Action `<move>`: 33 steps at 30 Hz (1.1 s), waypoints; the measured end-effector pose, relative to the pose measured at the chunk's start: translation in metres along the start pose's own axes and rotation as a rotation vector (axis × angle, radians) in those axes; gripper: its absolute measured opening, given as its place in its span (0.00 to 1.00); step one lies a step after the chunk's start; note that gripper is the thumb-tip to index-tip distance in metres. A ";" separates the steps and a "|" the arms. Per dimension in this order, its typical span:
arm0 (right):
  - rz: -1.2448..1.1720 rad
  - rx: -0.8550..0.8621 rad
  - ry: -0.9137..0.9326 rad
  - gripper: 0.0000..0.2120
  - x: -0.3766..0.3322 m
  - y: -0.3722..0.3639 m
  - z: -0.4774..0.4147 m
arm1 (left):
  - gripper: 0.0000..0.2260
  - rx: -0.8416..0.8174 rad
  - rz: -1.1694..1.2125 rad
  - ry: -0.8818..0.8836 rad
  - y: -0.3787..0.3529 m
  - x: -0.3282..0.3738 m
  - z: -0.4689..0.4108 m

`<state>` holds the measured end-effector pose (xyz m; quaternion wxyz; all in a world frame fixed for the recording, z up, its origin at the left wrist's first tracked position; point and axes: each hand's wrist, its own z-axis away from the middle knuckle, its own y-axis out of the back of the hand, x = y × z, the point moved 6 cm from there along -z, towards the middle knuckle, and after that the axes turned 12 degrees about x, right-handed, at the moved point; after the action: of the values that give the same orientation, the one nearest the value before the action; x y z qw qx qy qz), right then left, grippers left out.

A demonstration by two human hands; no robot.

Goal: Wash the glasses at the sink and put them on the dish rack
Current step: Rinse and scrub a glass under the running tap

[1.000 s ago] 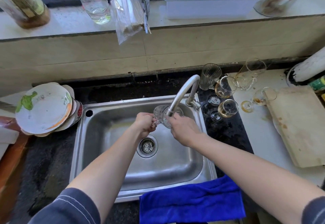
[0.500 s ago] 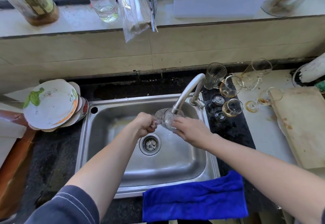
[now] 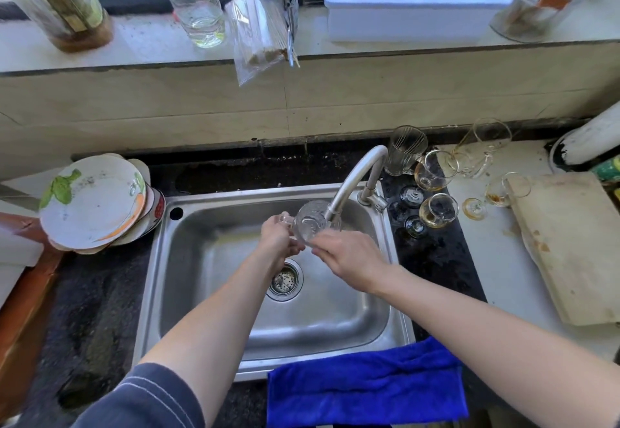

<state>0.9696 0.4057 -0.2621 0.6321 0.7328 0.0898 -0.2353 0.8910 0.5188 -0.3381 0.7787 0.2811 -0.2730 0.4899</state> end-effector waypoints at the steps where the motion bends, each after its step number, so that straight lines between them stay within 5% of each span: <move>1: 0.012 -0.041 0.021 0.14 0.003 -0.003 0.005 | 0.10 0.015 -0.041 -0.032 0.003 -0.001 -0.003; 5: 0.244 -0.138 -0.090 0.17 0.022 -0.004 -0.009 | 0.07 0.011 -0.151 -0.118 -0.003 0.001 -0.002; 10: 0.101 -0.245 0.050 0.22 0.011 -0.001 0.007 | 0.06 0.018 -0.258 -0.151 0.012 0.005 -0.012; 14: 0.178 -0.191 -0.101 0.20 0.023 -0.001 -0.011 | 0.06 0.008 -0.284 -0.196 0.005 0.006 -0.009; 19: 0.098 -0.321 0.026 0.21 0.019 0.002 0.006 | 0.09 -0.050 -0.346 -0.231 0.014 0.006 -0.014; 24: 0.171 -0.300 -0.055 0.11 0.023 -0.004 -0.009 | 0.07 -0.094 -0.377 -0.221 0.005 0.005 -0.016; 33: -0.072 0.007 -0.001 0.10 -0.018 0.006 -0.010 | 0.24 -0.378 0.336 0.307 -0.015 -0.029 -0.004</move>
<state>0.9588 0.4176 -0.2471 0.6207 0.7311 0.1149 -0.2588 0.8949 0.4984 -0.3643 0.7575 0.0047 -0.2814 0.5891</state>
